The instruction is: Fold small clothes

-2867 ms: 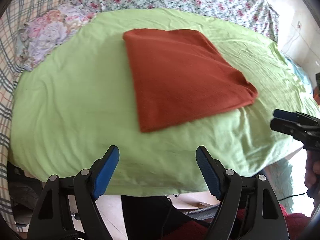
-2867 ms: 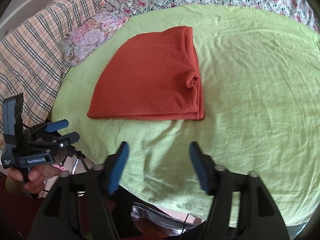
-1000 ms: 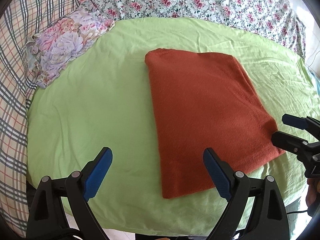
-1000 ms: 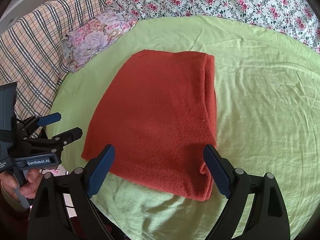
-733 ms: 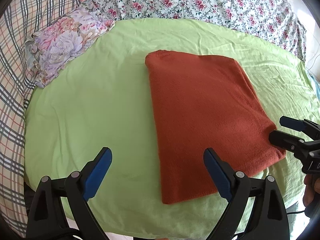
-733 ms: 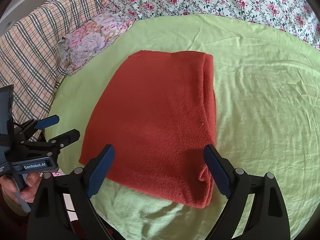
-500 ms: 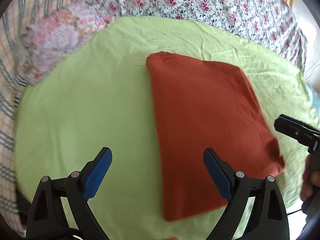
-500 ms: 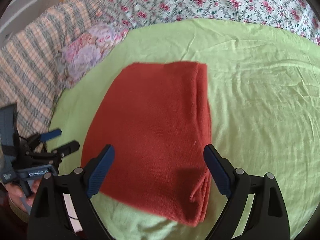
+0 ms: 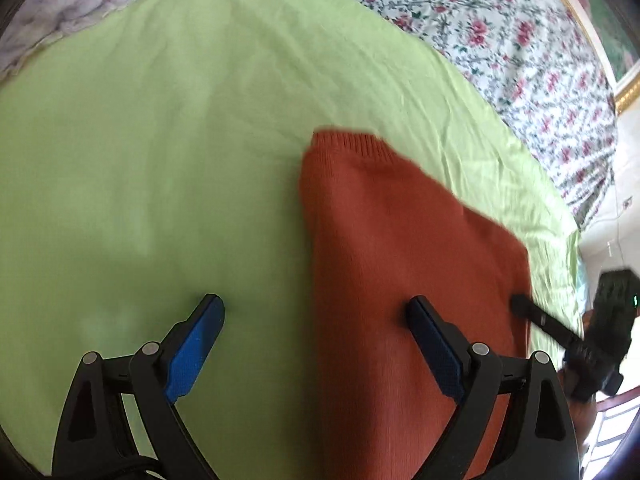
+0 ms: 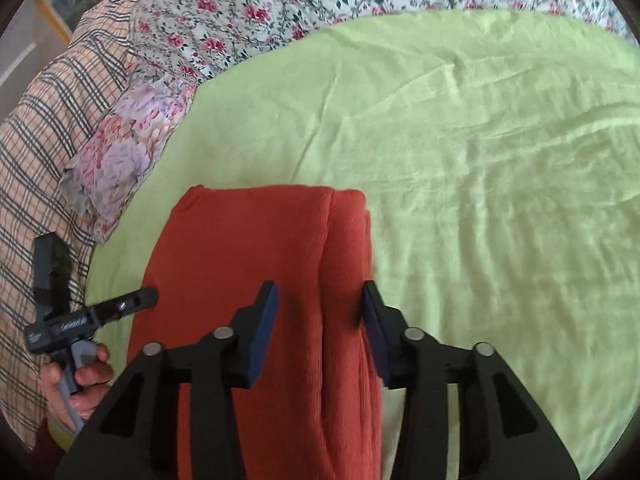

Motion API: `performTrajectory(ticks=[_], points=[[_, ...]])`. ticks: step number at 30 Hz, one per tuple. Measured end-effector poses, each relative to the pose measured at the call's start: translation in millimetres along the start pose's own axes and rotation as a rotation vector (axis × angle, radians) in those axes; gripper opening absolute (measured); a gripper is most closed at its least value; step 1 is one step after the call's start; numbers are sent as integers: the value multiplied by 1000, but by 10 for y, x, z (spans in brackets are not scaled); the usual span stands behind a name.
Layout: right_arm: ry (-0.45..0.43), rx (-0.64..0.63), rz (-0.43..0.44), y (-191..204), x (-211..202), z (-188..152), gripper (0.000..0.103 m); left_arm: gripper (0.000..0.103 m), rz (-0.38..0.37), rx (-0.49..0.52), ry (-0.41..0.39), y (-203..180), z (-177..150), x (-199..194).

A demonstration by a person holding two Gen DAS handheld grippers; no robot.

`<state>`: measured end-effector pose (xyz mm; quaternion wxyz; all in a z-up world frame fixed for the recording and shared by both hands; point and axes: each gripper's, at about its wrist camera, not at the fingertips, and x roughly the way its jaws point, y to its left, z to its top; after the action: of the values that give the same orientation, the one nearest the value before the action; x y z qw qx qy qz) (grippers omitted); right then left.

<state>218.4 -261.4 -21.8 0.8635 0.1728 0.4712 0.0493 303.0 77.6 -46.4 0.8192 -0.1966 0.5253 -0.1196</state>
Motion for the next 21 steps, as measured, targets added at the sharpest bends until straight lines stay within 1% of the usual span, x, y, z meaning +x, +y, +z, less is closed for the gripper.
performTrajectory(ticks=[1, 2, 3, 4, 5, 7, 9, 13, 15, 18, 19, 21], points=[[-2, -4, -4, 3, 25, 10, 30, 91, -4, 14, -6, -39, 99, 51], [-7, -11, 0, 4, 31, 24, 15, 76, -6, 26, -12, -70, 167, 84], [-15, -16, 12, 15, 20, 34, 14, 56, -4, 45, -21, -113, 247, 126], [-32, -21, 25, 28, -22, 50, 12, 8, -17, 54, -11, -160, 300, 163], [-58, -33, 44, 64, -104, 57, 11, 8, -24, 52, -4, -200, 352, 181], [-107, -59, 71, 138, -285, 63, 10, 6, 2, 92, -69, -297, 381, 102], [-128, -77, 65, 155, -361, 57, 10, 5, 39, 130, -123, -362, 356, 39], [-36, -50, -6, -22, 11, 7, 10, 5, 81, 123, -130, -337, 347, 144], [-40, -38, 1, -61, 104, 1, 11, 5, 110, 133, -128, -332, 367, 207], [-44, -31, -12, -55, 93, 17, 12, 6, 151, 146, -131, -334, 406, 227], [-40, -28, -16, -53, 82, 27, 12, 7, 150, 142, -129, -339, 418, 202], [-45, -16, -28, -36, -10, 11, 15, 12, 147, 132, -144, -352, 403, 67]])
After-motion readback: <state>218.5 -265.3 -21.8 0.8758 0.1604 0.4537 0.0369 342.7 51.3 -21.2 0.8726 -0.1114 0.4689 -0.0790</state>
